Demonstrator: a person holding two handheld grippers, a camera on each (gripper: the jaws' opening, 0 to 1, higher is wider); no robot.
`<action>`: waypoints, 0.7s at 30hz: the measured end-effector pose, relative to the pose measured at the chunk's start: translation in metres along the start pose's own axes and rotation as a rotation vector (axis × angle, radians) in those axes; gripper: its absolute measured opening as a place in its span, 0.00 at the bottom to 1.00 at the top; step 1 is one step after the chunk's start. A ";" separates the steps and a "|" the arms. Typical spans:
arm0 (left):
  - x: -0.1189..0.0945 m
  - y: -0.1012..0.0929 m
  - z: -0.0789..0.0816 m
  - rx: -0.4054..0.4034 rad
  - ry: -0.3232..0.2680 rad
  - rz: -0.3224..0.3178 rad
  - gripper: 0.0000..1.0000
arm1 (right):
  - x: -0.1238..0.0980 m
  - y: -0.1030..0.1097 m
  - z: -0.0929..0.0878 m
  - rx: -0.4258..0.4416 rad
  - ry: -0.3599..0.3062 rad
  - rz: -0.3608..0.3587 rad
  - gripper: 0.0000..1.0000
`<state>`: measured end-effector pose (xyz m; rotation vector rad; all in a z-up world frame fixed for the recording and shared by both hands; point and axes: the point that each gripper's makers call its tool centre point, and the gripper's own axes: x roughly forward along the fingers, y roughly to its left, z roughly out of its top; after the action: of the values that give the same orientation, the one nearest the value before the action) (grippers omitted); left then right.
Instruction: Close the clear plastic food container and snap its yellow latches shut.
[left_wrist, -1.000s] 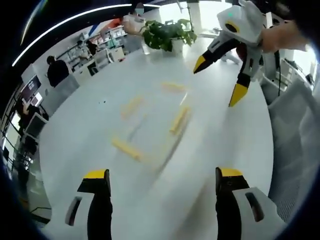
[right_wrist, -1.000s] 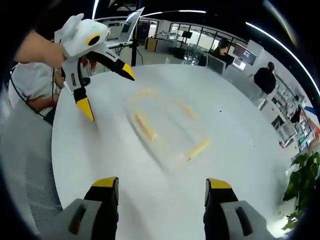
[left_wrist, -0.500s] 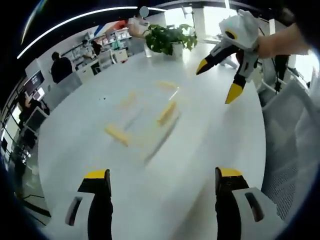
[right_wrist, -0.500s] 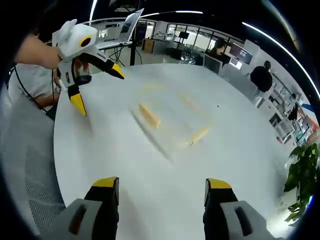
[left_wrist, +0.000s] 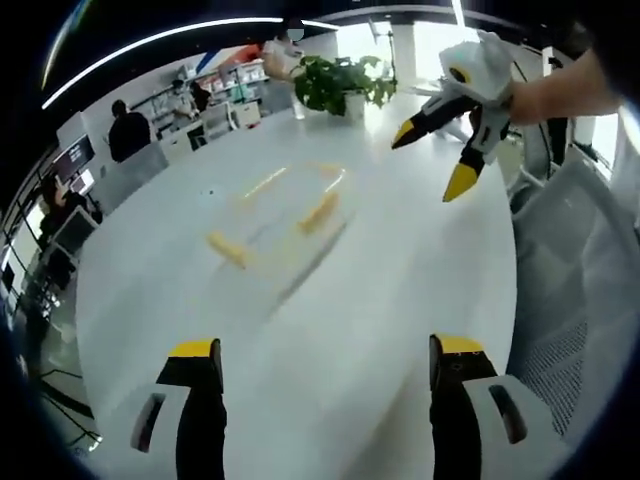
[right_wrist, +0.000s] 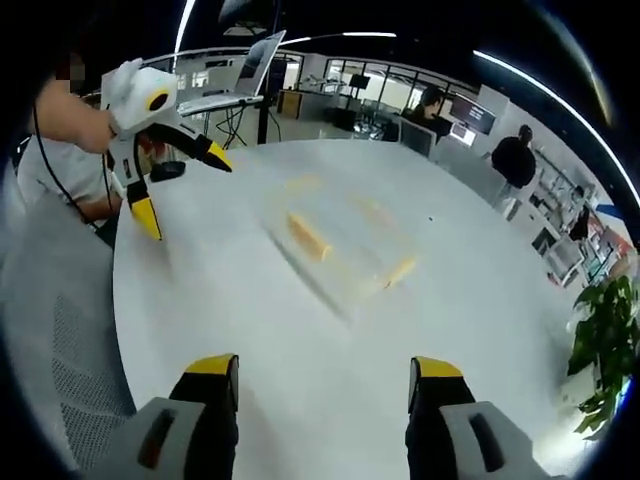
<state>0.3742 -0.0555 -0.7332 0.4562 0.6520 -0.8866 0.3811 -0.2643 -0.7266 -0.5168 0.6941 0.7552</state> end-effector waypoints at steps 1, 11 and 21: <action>-0.001 0.000 -0.002 -0.002 0.002 0.001 0.83 | -0.001 0.000 0.001 0.000 -0.011 -0.004 0.67; -0.011 -0.002 0.002 -0.043 -0.040 0.029 0.82 | -0.014 0.007 -0.002 0.012 -0.066 -0.028 0.67; -0.022 -0.010 0.002 -0.060 -0.083 0.058 0.82 | -0.029 0.011 -0.010 0.038 -0.113 -0.062 0.67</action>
<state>0.3568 -0.0499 -0.7180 0.3805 0.5850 -0.8245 0.3536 -0.2764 -0.7144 -0.4550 0.5839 0.7065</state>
